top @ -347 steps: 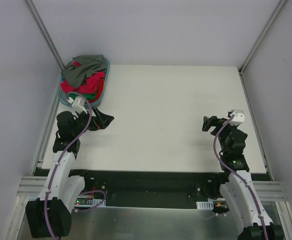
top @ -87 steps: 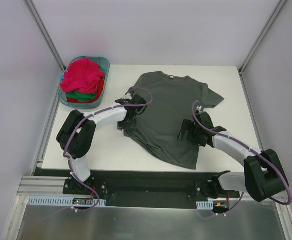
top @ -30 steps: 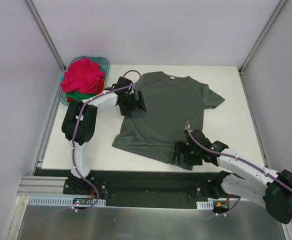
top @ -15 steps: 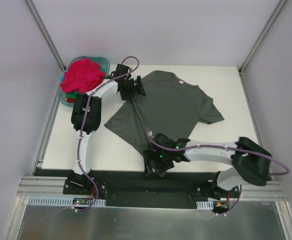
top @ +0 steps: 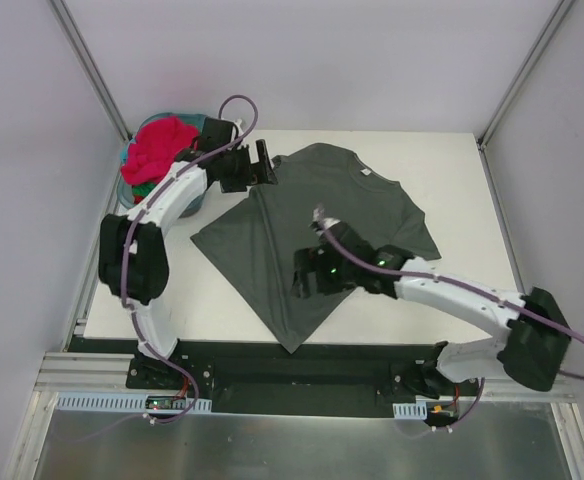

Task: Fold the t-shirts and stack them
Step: Flatten out the tshirt

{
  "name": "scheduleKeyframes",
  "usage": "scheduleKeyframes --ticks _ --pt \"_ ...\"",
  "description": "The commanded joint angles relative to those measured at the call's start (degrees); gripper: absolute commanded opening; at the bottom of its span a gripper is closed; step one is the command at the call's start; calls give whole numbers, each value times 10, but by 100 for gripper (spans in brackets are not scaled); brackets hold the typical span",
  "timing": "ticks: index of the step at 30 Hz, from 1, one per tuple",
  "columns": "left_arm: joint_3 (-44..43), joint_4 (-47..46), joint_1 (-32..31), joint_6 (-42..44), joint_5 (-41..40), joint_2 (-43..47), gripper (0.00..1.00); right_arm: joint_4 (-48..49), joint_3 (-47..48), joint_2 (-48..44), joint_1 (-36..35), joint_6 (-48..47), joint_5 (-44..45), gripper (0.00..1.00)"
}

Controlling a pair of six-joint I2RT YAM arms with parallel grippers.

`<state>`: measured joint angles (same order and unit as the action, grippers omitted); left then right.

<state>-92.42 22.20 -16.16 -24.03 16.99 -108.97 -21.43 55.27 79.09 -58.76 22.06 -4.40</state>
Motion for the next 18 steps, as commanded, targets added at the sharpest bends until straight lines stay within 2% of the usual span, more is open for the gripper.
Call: scheduleKeyframes --ticks 1,5,10,14,18 --pt "114 3 -10 -22 42 92 99 -60 -32 -82 129 -28 66 96" --pt "240 -43 -47 -39 45 152 99 -58 -10 -69 278 -99 76 96" --pt "330 -87 -56 -69 23 183 99 -67 120 89 428 -150 -11 96" --pt "334 -88 -40 -73 -20 170 99 -79 267 256 484 -168 -99 97" --pt "319 -88 -17 -83 -23 133 99 -152 434 398 509 -176 -83 97"
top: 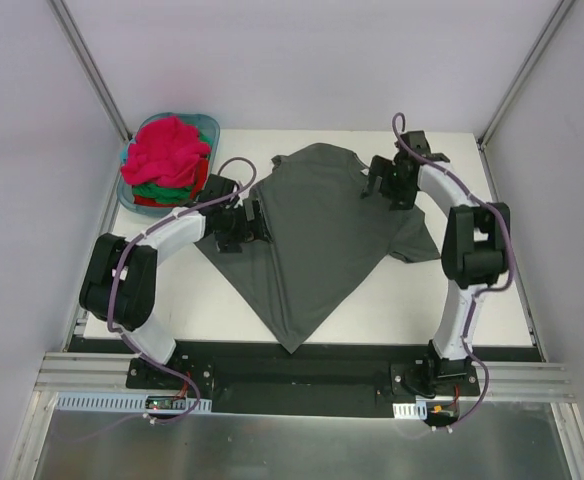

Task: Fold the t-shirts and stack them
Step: Flatten out the tshirt

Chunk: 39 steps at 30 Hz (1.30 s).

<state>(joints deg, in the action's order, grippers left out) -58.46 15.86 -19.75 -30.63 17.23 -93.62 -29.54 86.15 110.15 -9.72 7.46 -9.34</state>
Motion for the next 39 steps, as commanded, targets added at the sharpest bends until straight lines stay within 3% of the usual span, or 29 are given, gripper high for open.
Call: scheduleKeyframes --ticks 1,5,10,17,22,25,32,35,39 --pt "-26 -25 21 -16 -33 -32 99 -80 145 108 23 -32 -37 97" --pt "-77 -5 22 -9 -51 -88 99 -90 163 157 48 -32 -22 97" --pt "-176 36 22 1 -54 -187 99 -85 105 158 95 -3 -68 99" --pt "-414 81 19 27 -26 -332 99 -8 -112 10 182 38 -38 99" --pt "-595 102 19 29 33 -445 99 49 -308 -133 189 88 21 98" --pt "-653 114 19 36 38 -470 99 83 -378 -199 187 113 16 98" --pt "-599 124 19 76 16 -352 99 5 -317 -274 186 28 64 96" --pt "-510 124 19 82 5 -261 99 -6 -331 -334 174 29 78 96" --pt "-329 124 16 46 -21 -126 99 -16 -400 -447 144 65 84 96"
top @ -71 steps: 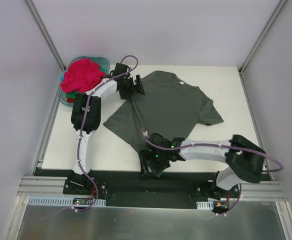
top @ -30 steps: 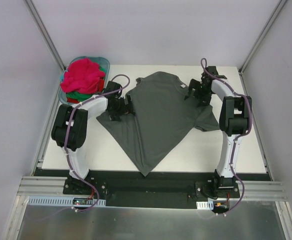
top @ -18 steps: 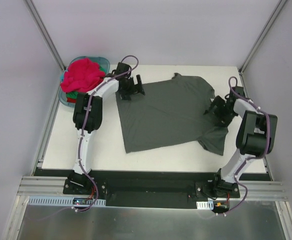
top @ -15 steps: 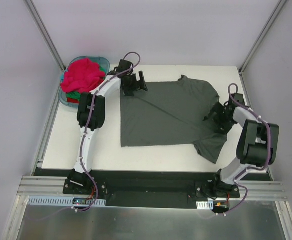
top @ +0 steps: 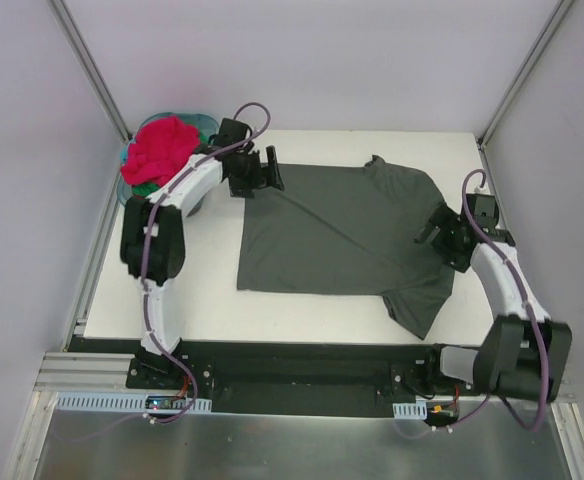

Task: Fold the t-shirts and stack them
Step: Flatten out the tshirt, then grap the side of the flattened tshirt closest away from the robot with both arms

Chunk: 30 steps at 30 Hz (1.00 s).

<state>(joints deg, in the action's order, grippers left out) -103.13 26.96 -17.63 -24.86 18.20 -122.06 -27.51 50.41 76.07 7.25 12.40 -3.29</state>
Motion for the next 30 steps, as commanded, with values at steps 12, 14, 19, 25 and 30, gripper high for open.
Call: scheduleKeyframes --ticks 12,14,19,25,30 --pt "600 -4 -35 -160 -149 498 91 -128 -198 -413 -27 85 72 96" --pt "648 -35 -34 -180 -128 519 80 -141 -215 -449 -27 96 77 96" --pt "673 -103 -34 -208 -92 503 65 -154 -244 -493 -27 110 71 96" --pt "669 -147 -35 -222 -60 450 43 -178 -240 -453 -27 101 60 96" --pt "661 -151 -35 -212 -46 419 6 -177 -236 -424 -27 95 49 96"
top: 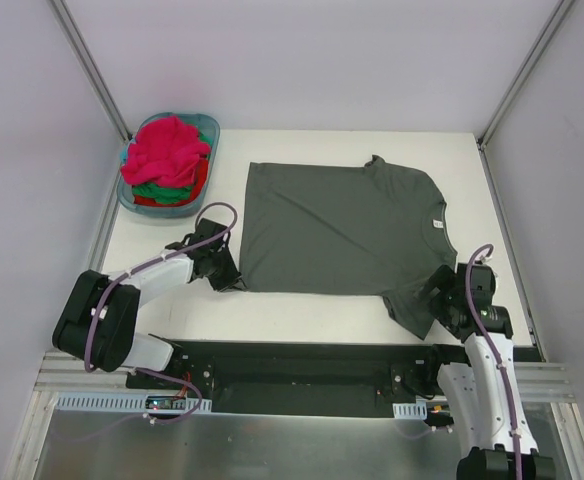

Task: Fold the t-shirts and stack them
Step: Grap the side of the flattened tshirt closest away from the robot with both arms

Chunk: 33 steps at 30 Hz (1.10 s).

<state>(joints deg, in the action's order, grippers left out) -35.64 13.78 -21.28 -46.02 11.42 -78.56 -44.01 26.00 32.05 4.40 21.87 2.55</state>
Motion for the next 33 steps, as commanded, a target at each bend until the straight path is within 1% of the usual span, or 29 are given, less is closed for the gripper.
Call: scheduleKeyframes --ticks 1,3,5,7,8,10,11,12,15,18,20,23,25,28,31,33 --pt "-13 -19 3 0 12 -19 0 -10 11 19 2 -4 -13 96" --pt "-13 -17 5 1 -16 -20 0 -10 14 23 1 -15 -19 96" --pt "-18 -15 18 4 -44 -27 0 -1 19 34 -1 -30 -67 96" --pt "-26 -12 37 9 -56 -41 0 -2 29 52 -20 -33 -85 96" --pt "-29 -12 47 10 -50 -50 0 1 34 62 -40 -31 -83 96" --pt "-36 -13 60 5 -51 -63 0 4 45 78 -115 -11 -46 96" --pt "-42 -12 63 12 -52 -69 0 2 54 92 -164 0 -29 96" --pt "-47 -10 69 15 -54 -74 0 -12 69 107 -210 8 12 97" --pt "-48 -7 86 16 -44 -74 0 -56 105 151 -314 39 75 99" --pt "-41 -4 90 19 -47 -63 0 -68 112 172 -409 74 91 99" --pt "-37 -3 91 20 -54 -55 0 -64 98 179 -444 98 84 93" --pt "-36 1 92 20 -60 -47 0 -57 63 184 -454 122 83 84" --pt "-36 3 93 21 -57 -46 0 -59 52 183 -453 136 99 81" --pt "-36 7 93 22 -60 -43 0 -64 44 170 -453 147 117 72" --pt "-35 9 93 22 -57 -40 0 -46 32 164 -451 149 124 63" --pt "-36 8 93 22 -54 -38 0 -20 24 172 -450 146 112 60"
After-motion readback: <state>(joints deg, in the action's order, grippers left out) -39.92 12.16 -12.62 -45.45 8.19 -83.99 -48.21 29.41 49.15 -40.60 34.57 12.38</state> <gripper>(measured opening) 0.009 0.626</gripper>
